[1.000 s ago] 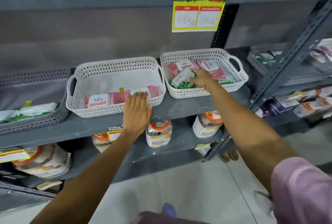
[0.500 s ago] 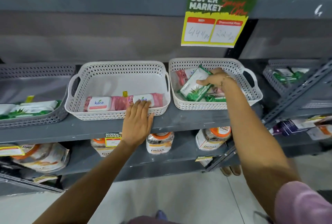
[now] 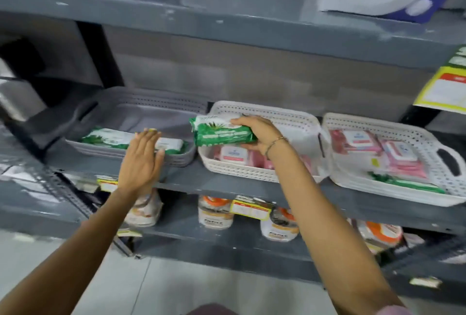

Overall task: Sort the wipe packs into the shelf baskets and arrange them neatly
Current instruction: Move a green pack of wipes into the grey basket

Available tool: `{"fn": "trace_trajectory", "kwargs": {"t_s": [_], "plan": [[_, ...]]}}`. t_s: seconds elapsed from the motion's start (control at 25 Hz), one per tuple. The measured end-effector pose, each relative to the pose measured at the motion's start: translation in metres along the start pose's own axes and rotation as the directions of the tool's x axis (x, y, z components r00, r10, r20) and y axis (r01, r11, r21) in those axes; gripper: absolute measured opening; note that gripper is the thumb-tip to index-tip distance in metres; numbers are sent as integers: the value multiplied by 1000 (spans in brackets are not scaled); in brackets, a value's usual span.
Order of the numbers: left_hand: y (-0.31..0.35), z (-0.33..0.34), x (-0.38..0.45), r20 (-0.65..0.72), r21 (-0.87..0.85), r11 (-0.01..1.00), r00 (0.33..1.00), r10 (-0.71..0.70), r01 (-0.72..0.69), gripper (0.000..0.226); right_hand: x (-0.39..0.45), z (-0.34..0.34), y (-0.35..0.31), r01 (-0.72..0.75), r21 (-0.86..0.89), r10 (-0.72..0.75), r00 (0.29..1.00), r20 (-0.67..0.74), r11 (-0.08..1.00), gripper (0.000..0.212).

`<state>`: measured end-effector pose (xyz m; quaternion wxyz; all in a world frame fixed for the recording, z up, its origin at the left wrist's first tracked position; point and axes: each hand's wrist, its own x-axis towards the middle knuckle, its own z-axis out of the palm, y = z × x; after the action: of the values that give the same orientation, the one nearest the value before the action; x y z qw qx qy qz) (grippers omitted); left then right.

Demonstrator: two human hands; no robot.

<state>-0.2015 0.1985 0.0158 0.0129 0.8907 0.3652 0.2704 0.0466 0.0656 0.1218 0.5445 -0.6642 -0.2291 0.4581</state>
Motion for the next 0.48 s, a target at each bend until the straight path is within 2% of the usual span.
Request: {"fn": "trace_trajectory", "kwargs": {"t_s": [0.12,0.2,0.24,0.32,0.36,0.48], "plan": [[-83,-21,-6,43,23,988,987,-153,152,54,36,95,6,-62,178,49,996,78,982,12],[-120,-31,-6,80,75,984,983,-167,161,52,60,161,12,-113,252,97,992,75,961,15],[-133,-35,-6,89,97,984,983,-158,149,49,74,192,17,-125,272,112,992,64,954,24],[-146,-37,-7,80,115,988,991,-110,101,43,92,238,24,-125,303,112,992,60,945,57],[-150,-38,-9,70,111,991,994,-87,78,42,94,256,27,-139,309,125,990,66,941,58],[-151,-34,-12,42,90,995,998,-49,45,42,90,281,30,-189,249,181,982,55,950,36]]}}
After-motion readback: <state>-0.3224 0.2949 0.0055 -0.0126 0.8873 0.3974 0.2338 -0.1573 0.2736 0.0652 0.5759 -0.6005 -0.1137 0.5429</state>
